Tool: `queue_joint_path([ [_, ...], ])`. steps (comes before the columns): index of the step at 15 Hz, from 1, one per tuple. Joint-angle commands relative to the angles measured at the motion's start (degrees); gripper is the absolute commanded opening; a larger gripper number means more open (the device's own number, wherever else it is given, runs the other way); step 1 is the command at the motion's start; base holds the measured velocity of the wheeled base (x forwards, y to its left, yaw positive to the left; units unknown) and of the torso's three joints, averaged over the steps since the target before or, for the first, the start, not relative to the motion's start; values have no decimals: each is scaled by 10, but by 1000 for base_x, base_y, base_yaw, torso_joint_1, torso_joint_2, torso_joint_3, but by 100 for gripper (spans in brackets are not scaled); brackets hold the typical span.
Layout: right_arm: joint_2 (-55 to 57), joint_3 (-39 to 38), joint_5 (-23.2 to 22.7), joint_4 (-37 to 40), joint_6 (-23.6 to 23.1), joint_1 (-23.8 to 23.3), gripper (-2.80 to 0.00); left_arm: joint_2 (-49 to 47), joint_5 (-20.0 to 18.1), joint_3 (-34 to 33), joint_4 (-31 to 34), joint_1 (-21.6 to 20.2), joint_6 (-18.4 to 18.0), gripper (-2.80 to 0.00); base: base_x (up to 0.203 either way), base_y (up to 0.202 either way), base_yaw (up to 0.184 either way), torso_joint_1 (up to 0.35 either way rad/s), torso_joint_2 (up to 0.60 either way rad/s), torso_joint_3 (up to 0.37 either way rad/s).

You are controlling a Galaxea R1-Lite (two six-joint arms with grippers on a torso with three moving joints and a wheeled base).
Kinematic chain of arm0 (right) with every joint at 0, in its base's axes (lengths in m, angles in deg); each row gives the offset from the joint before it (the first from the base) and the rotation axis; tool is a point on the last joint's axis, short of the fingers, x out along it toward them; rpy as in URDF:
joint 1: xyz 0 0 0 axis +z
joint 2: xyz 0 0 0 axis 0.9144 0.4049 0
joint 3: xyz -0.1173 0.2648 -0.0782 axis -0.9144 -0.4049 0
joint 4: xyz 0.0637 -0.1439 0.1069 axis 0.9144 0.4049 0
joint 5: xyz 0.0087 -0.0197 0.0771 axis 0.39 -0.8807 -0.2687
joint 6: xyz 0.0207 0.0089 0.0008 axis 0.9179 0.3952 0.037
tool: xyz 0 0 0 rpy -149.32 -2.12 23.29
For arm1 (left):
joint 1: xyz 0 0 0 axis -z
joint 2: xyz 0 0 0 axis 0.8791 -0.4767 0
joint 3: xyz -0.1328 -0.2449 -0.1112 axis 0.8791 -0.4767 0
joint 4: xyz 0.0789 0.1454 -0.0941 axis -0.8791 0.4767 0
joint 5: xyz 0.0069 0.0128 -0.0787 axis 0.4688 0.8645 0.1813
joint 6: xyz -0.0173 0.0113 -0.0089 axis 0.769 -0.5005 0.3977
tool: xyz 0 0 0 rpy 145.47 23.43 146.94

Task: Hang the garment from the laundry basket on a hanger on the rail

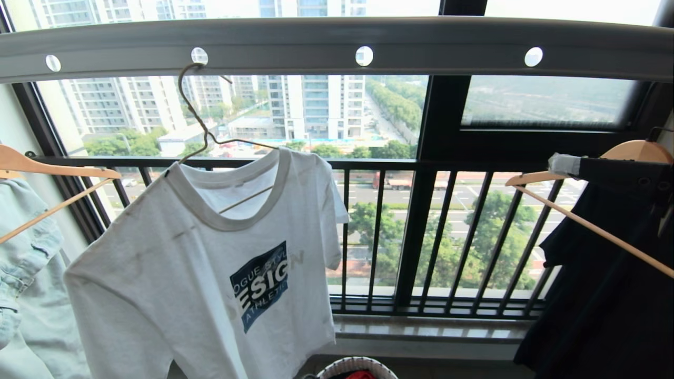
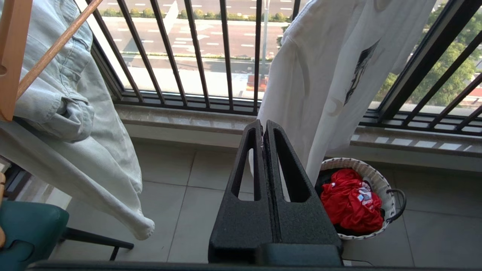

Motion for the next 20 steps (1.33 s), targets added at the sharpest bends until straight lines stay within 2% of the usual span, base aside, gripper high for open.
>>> queue_joint_path([
  [1,7,2,-2,3,1,0,-280,-41,2,15,9,-4,0,-280,0,0,0,0,0,0],
  [4,10,4,-3,11,1,0,-280,-124,3,64,75,-5,0,-280,0,0,0,0,0,0],
  [5,13,5,-3,12,1,0,-280,-144,3,77,111,-5,0,-167,0,0,0,0,0,0],
  [6,14,5,-3,12,1,0,-280,-156,4,82,136,-5,-1,0,0,0,0,0,0,0],
  [8,14,5,-3,13,1,0,-280,-180,11,92,164,-5,-2,0,0,0,0,0,0,0],
  [10,14,5,-3,12,1,0,-280,-190,58,99,170,-6,-4,0,0,0,0,0,0,0],
  [13,13,5,-3,12,1,0,-280,-191,72,101,168,-6,-8,0,0,0,0,0,0,0],
  [15,11,5,-3,12,1,0,-280,-184,102,108,167,-6,-21,0,0,0,0,0,0,0],
  [20,11,7,-1,21,0,0,-280,-191,104,109,166,-6,-23,0,0,0,0,0,0,0],
])
